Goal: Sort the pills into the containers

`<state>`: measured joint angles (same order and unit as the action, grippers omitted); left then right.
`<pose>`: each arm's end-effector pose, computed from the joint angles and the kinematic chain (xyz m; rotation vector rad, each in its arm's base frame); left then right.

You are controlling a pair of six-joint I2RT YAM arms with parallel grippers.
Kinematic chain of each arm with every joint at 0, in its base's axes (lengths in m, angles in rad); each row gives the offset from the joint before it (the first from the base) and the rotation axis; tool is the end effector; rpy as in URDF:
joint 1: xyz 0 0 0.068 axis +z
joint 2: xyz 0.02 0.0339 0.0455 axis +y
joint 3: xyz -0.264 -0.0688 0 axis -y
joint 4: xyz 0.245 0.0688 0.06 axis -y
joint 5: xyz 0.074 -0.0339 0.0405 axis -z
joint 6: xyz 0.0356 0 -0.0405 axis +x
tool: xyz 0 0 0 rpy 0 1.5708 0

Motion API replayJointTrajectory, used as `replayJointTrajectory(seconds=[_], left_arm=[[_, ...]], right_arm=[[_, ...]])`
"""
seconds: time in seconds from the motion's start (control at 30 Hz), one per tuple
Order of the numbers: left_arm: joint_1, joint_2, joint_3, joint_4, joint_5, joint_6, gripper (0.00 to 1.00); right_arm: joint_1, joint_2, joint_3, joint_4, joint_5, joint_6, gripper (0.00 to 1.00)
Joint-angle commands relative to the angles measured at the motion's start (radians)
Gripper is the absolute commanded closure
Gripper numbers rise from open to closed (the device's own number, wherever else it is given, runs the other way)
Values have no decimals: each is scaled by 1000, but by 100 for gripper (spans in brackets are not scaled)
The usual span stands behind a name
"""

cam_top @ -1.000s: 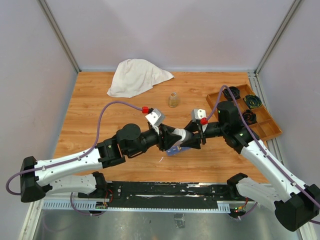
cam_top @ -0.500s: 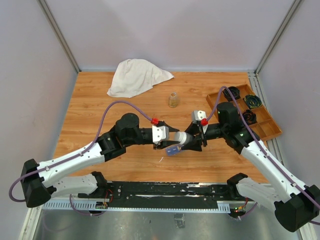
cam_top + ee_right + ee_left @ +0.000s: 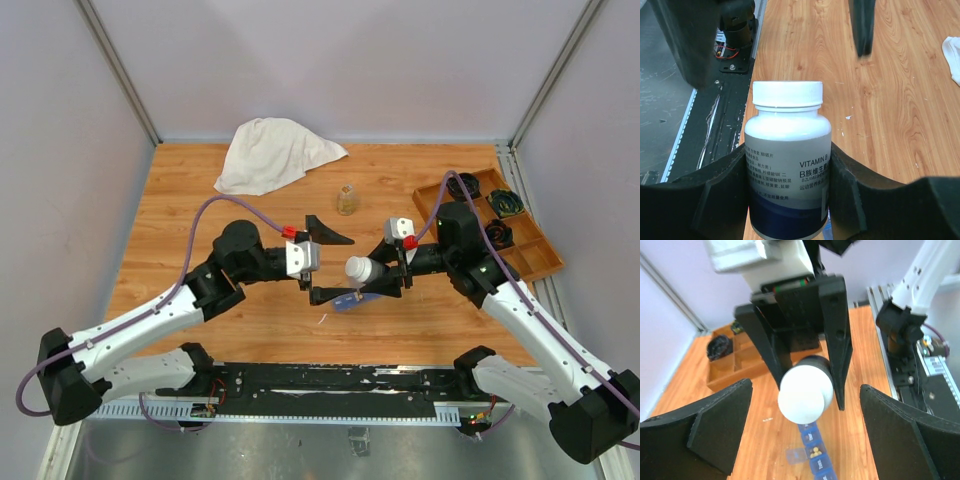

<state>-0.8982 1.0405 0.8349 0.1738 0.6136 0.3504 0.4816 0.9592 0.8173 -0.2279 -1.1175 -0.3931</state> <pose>0.1345 -0.2018 0.3467 1.3341 1.0116 -0.9076 0.1651 0.1224 0.3220 -1.3977 1.2480 1.1281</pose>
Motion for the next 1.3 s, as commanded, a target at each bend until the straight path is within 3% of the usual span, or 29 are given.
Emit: replayJointTrajectory(seconds=[0.0,0.1,0.23,0.4,0.53,0.63,0.87,1.27], left_arm=[[5,-90,-61,171,-113,-181,1],[5,-166,-141,266,-234,-392,1],[5,-235,-238,403,-255,-648,1],[-17,-256,-285,412,-426,-920,15],[-198,-254,-232,238,-775,-846,15],[-268,-205,-177,156,-888,-831,15],[-295,-117,-101,95,-936,-827,15],[-295,-58,-63,88,-887,-814,39]], right_arm=[[-12,-13,15,30,-7,-6,98],[-12,-11,17,29,-7,-7,98],[-12,-7,15,28,-6,-8,98],[-11,-1,14,28,-2,-7,98],[-12,0,15,29,2,-7,98],[-12,1,14,29,2,-7,98],[-14,-6,14,29,3,-7,98],[-14,-8,14,29,0,-7,98]])
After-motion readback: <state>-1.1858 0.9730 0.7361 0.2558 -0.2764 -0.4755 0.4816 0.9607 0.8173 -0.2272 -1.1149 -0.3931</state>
